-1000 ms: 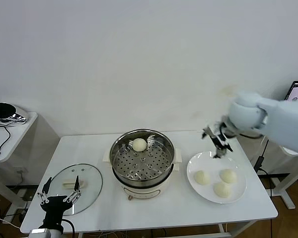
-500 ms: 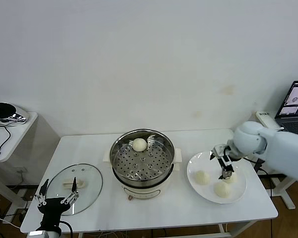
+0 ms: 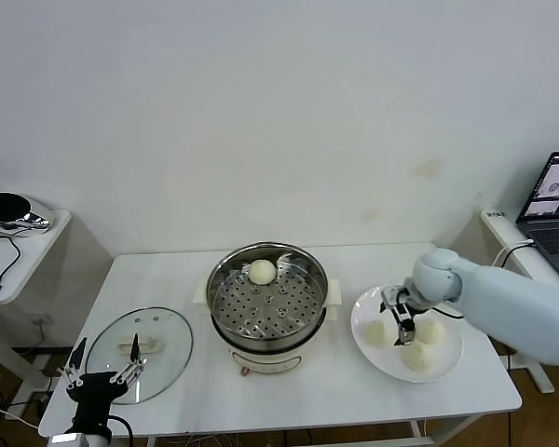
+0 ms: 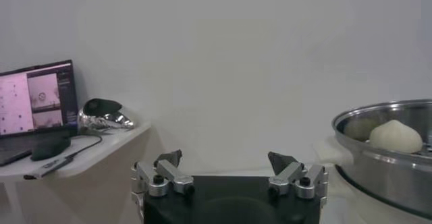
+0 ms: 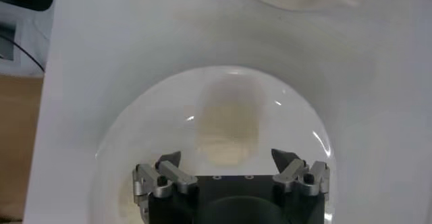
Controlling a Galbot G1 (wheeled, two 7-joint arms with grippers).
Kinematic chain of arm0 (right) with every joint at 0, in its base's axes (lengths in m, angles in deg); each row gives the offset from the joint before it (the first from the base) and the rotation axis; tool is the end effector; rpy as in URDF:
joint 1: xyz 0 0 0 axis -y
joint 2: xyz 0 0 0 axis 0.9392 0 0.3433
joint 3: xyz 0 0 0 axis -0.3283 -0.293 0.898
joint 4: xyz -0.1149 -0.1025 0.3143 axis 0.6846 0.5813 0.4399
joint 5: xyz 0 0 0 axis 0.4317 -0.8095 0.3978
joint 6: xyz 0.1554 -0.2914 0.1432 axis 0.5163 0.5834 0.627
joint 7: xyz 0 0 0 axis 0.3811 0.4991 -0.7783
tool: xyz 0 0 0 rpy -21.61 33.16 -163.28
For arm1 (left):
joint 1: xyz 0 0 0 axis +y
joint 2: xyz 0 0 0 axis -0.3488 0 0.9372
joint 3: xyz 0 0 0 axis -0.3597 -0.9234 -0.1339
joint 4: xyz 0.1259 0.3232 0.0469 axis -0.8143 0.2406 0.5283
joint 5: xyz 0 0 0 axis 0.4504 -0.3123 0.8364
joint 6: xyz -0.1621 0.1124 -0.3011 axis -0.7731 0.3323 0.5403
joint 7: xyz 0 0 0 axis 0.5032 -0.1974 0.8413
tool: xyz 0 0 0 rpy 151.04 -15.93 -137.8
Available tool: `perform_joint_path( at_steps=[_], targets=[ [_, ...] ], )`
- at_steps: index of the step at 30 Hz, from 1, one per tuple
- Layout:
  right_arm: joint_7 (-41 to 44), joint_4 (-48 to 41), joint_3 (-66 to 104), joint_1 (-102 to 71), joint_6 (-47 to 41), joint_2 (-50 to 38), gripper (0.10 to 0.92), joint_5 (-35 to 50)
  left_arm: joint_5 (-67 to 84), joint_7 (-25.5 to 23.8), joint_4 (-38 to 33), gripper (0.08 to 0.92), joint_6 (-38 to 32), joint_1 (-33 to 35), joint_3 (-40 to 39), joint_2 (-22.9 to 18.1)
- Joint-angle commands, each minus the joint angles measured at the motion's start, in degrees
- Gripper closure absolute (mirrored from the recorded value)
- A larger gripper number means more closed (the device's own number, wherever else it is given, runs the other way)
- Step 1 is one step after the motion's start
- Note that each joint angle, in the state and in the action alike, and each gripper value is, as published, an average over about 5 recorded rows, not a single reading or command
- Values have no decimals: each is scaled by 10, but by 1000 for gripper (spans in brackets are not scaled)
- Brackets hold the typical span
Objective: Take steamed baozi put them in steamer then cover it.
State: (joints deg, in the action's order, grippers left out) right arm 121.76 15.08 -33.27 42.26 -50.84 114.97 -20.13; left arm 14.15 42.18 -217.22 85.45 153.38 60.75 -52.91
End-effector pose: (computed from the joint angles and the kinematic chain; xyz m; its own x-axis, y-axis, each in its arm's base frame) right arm 0.4943 -0.0798 -0.2302 -0.1663 -0.0838 0.9825 -0.9623 -0.2037 -0.1803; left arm 0.1281 0.0778 -0.2727 -0.9756 -0.2057 0.0772 -0.1899 0.9661 0.1750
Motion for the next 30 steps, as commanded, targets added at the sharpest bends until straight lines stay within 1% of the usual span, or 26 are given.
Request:
perform_joint_path(
  at_steps=[1, 6, 11, 17, 20, 24, 30],
  targets=[
    [-3, -39, 25, -37, 6, 31, 215, -12, 0, 0, 1, 177, 0, 0, 0, 1],
    [-2, -43, 32, -47, 3, 34, 273, -17, 0, 1, 1, 177, 0, -1, 0, 1],
    [-2, -47, 41, -51, 2, 34, 353, -23, 0, 1, 1, 177, -1, -1, -1, 1],
    [6, -25, 40, -30, 1, 13, 448, -17, 0, 1, 0, 177, -1, -2, -1, 1],
    [10, -2, 30, 7, -3, -7, 468, -3, 0, 1, 0, 177, -1, -2, -1, 1],
    [20, 35, 8, 78, -11, -39, 473, 29, 0, 1, -1, 177, 0, -4, -3, 2],
    [27, 86, -79, 251, -34, -64, 470, 120, 0, 1, -2, 177, 0, -6, -8, 6]
  ],
)
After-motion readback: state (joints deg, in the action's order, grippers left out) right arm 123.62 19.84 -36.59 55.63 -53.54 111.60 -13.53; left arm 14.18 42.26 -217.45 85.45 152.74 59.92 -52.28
